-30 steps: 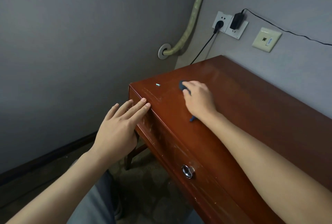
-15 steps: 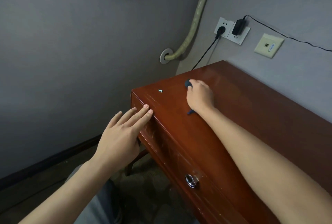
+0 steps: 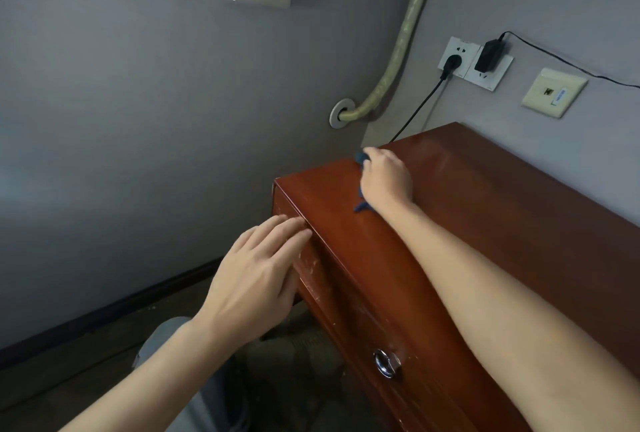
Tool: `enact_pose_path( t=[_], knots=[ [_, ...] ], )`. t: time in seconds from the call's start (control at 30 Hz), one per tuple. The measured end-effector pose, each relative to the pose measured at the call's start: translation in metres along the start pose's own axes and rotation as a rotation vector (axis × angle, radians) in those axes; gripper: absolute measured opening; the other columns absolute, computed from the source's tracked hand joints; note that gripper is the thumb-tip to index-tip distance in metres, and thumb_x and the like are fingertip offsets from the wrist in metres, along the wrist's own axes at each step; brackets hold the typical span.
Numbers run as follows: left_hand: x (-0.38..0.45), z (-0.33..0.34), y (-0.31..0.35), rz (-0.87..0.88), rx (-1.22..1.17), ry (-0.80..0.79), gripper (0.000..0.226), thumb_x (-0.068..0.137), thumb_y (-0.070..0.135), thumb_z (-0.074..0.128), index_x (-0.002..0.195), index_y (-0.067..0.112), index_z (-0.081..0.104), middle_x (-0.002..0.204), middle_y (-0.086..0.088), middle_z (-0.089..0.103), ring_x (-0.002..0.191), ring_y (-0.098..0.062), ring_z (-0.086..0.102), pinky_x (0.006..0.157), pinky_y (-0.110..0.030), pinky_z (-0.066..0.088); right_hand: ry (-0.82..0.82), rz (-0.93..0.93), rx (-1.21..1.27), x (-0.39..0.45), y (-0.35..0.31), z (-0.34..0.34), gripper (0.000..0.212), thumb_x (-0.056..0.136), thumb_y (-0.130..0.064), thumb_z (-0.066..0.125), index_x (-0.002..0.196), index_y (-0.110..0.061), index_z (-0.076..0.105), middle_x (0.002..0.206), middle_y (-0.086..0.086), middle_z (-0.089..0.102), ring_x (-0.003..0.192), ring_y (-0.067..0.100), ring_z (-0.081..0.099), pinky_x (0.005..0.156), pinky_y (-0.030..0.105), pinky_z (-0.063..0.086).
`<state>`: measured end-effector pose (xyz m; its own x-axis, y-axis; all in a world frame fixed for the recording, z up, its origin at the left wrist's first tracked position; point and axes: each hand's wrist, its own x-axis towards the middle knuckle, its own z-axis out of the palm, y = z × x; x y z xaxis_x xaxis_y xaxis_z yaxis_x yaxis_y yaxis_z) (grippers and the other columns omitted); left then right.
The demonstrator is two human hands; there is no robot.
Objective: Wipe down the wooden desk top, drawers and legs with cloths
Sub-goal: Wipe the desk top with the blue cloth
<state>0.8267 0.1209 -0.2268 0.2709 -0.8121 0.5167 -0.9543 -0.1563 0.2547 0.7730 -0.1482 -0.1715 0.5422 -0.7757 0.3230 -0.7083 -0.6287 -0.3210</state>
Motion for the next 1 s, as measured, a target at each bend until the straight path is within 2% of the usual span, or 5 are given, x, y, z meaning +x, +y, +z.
enact_pose_path(
  t=[0.13,0.33,0.53,0.8,1.0],
  knots=[
    [0.019,0.004,-0.014,-0.174,-0.046,-0.016,0.059,0.098,0.038,0.03,0.149,0.019,0.054,0.158,0.002,0.047,0.152,-0.017,0.034,0.124,-0.041,0.028,-0.039,-0.231,0.02,-0.016,-0.017,0.004,0.038,0.103,-0.018,0.048,0.138,-0.013,0.058,0.138,0.01,0.06,0.124,0.032,0.056,0.101,0.035,0.043],
    [0.064,-0.004,-0.027,-0.514,-0.228,0.073,0.04,0.097,0.017,0.045,0.137,0.019,0.053,0.151,0.0,0.053,0.135,-0.023,0.05,0.103,-0.037,0.041,-0.284,-0.828,0.312,-0.078,-0.039,-0.002,0.037,0.101,-0.018,0.058,0.137,-0.014,0.064,0.14,0.004,0.063,0.132,0.017,0.055,0.116,0.027,0.038],
    [0.076,-0.004,-0.026,-0.189,-0.07,-0.229,0.067,0.097,0.046,0.021,0.156,0.024,0.044,0.165,0.009,0.035,0.155,-0.006,0.021,0.124,-0.022,0.008,-0.07,-0.122,-0.001,0.057,0.035,0.003,0.04,0.106,-0.025,0.043,0.144,-0.018,0.055,0.148,0.004,0.055,0.133,0.028,0.052,0.104,0.035,0.043],
    [0.112,0.003,-0.022,-0.157,0.229,-0.483,0.088,0.091,0.063,-0.01,0.166,0.022,0.012,0.173,0.004,0.007,0.159,-0.011,0.002,0.126,-0.029,-0.004,-0.322,-0.702,0.225,-0.036,0.034,-0.019,0.044,0.104,-0.024,0.055,0.148,-0.024,0.053,0.151,-0.003,0.052,0.142,0.008,0.043,0.119,0.022,0.029],
    [0.131,0.027,0.01,-0.269,0.269,-0.559,0.108,0.085,0.078,-0.011,0.163,0.005,-0.004,0.172,-0.015,-0.011,0.159,-0.03,-0.012,0.129,-0.045,-0.004,-0.111,-0.143,-0.022,0.078,0.126,-0.024,0.044,0.108,-0.03,0.042,0.151,-0.022,0.049,0.155,0.0,0.048,0.141,0.022,0.045,0.114,0.035,0.036]
  ],
)
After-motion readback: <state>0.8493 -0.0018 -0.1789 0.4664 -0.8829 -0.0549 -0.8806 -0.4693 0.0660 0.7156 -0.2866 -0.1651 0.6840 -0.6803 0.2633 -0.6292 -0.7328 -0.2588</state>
